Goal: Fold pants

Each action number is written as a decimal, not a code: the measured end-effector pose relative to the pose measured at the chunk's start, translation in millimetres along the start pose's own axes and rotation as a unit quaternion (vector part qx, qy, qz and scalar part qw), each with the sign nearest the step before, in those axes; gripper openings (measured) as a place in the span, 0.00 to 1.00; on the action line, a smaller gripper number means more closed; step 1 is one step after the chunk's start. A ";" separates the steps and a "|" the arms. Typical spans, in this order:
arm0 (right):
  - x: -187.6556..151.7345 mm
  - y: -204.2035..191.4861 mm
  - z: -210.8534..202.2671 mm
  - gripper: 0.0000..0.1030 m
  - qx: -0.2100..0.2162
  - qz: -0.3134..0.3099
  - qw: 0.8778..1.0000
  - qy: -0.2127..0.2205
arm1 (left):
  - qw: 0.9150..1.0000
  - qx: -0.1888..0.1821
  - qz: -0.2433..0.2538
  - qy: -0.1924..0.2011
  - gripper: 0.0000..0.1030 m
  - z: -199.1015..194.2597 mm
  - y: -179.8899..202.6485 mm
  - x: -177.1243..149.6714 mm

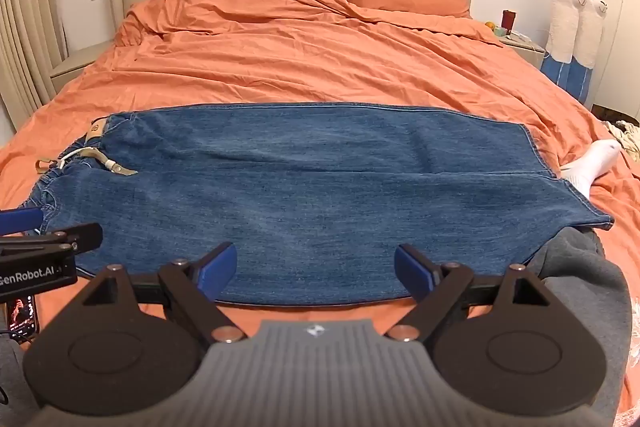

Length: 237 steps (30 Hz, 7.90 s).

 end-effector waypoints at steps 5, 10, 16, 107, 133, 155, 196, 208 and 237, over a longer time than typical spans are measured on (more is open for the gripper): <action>-0.5 1.0 -1.2 0.80 -0.003 -0.001 1.000 0.004 | 1.000 0.001 0.001 -0.001 0.88 0.2 -0.2 0.1; -1.5 2.1 -1.9 0.80 -0.001 -0.002 1.000 0.004 | 1.000 0.003 0.002 0.000 0.87 0.1 0.0 0.0; -1.0 -1.8 -2.5 0.80 0.000 -0.002 1.000 0.003 | 1.000 0.004 0.003 -0.001 0.88 0.2 0.0 0.2; 6.0 3.5 72.8 0.80 0.044 -0.068 0.996 0.036 | 0.999 -0.036 0.006 -0.031 0.54 66.7 -75.3 24.8; 9.6 58.1 222.8 0.80 0.003 0.028 0.999 0.041 | 0.930 -0.133 -0.295 -0.173 0.48 263.4 -372.8 16.2; 4.9 49.7 223.3 0.79 -0.040 -0.012 0.998 0.048 | 0.979 -0.064 -0.186 -0.058 0.07 172.8 -313.5 66.9; -16.7 422.3 107.1 0.55 -0.135 0.339 0.927 -0.091 | 0.985 -0.010 0.095 -0.143 0.45 140.0 -203.2 9.1; 21.6 422.1 92.0 0.00 -0.062 0.427 0.902 -0.005 | 0.982 -0.052 0.127 -0.132 0.45 113.9 -183.6 5.5; 35.8 343.6 76.8 0.31 -0.112 -0.033 0.986 -0.118 | 0.845 -0.049 0.520 -0.112 0.25 114.0 -107.4 -114.9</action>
Point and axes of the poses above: each gripper's, at about its wrist camera, not at the fingertips, and z roughly the way its jaws point, y to its right, x to its top, the point moved 2 cm from there along z, roughly the way its jaws point, and after that the axes turned 8 degrees about y, right-handed, at the moved point
